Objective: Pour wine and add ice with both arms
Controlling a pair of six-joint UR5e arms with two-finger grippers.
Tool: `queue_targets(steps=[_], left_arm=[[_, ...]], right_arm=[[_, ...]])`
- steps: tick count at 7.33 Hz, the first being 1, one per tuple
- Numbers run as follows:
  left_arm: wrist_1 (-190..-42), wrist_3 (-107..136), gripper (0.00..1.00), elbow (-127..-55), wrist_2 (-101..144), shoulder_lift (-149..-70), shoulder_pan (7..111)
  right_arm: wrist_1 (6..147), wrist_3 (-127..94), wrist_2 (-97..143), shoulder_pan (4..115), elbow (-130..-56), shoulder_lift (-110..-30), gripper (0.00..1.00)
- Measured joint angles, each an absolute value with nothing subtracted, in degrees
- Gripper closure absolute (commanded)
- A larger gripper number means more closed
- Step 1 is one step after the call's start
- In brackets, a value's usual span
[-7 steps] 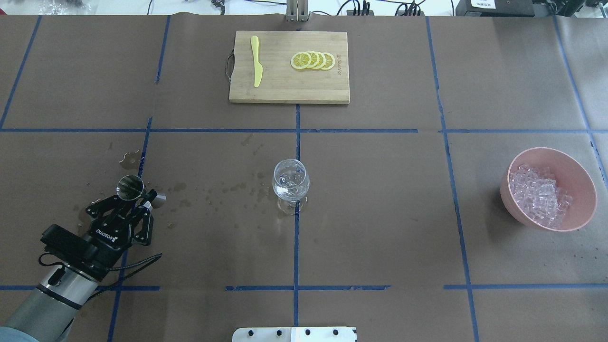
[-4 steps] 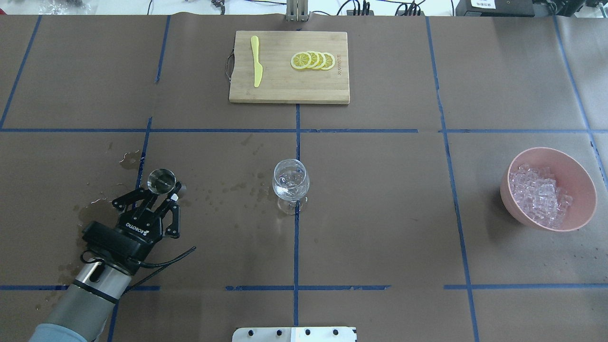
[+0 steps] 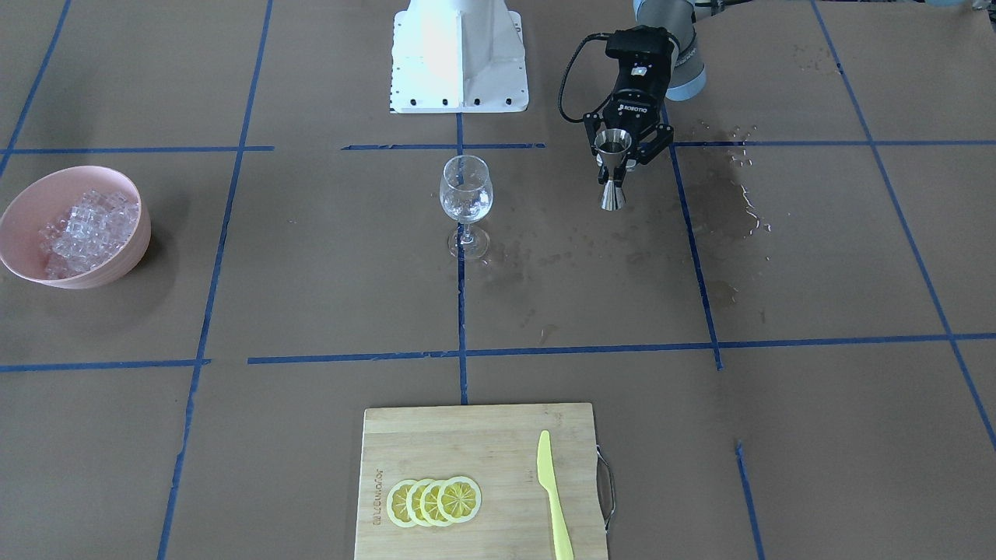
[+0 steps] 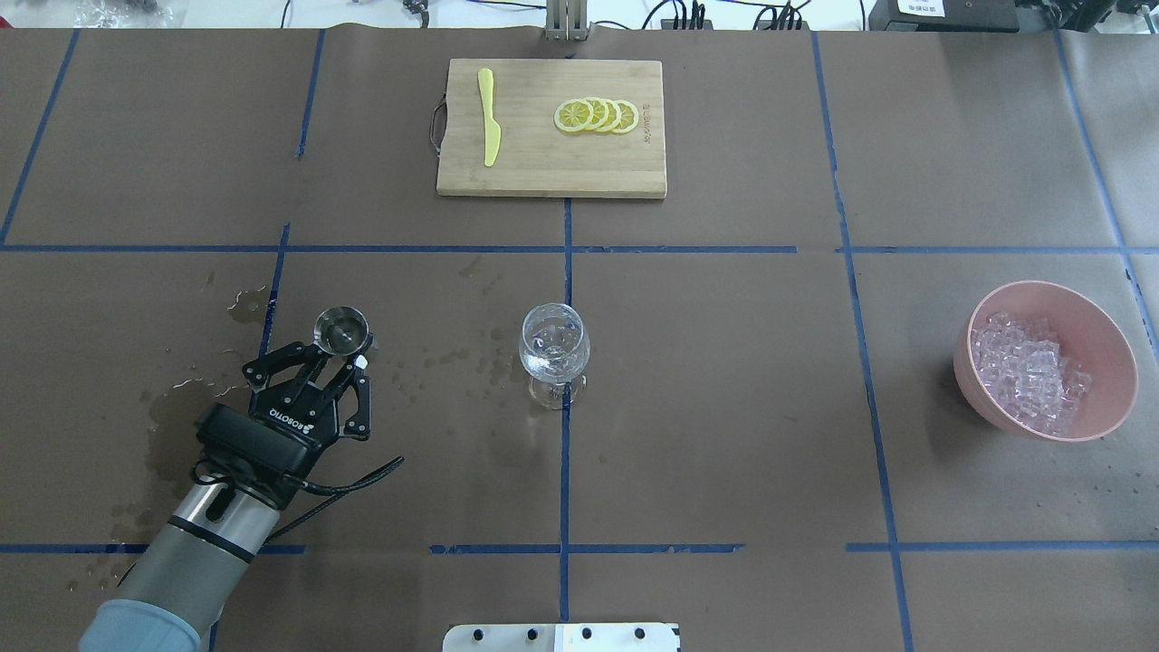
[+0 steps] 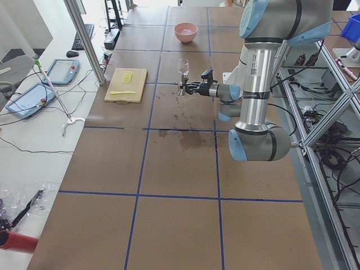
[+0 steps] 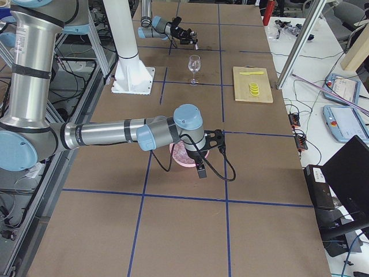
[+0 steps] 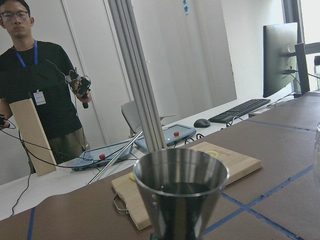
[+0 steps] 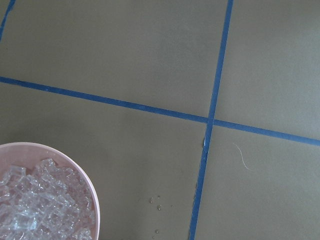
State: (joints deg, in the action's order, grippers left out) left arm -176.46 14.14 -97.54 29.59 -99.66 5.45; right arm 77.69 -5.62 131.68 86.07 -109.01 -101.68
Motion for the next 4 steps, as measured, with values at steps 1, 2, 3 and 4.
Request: queue_targets(steps=[1, 2, 3, 4], left_arm=[[-174.2, 14.1, 1.0, -97.6, 29.6, -99.8, 5.6], [-171.7, 14.1, 1.0, -97.6, 29.6, -100.3, 5.8], [-169.2, 14.0, 1.0, -97.7, 29.6, -101.4, 6.0], [-165.8, 13.9, 1.0, -98.2, 29.6, -103.0, 6.1]], right_arm=[[77.7, -5.6, 131.7, 86.1, -109.0, -101.7, 0.0], [77.7, -5.6, 131.7, 86.1, -109.0, -101.7, 0.0], [77.7, -5.6, 131.7, 86.1, -109.0, -101.7, 0.0], [77.7, -5.6, 131.7, 86.1, -108.9, -101.7, 0.0]])
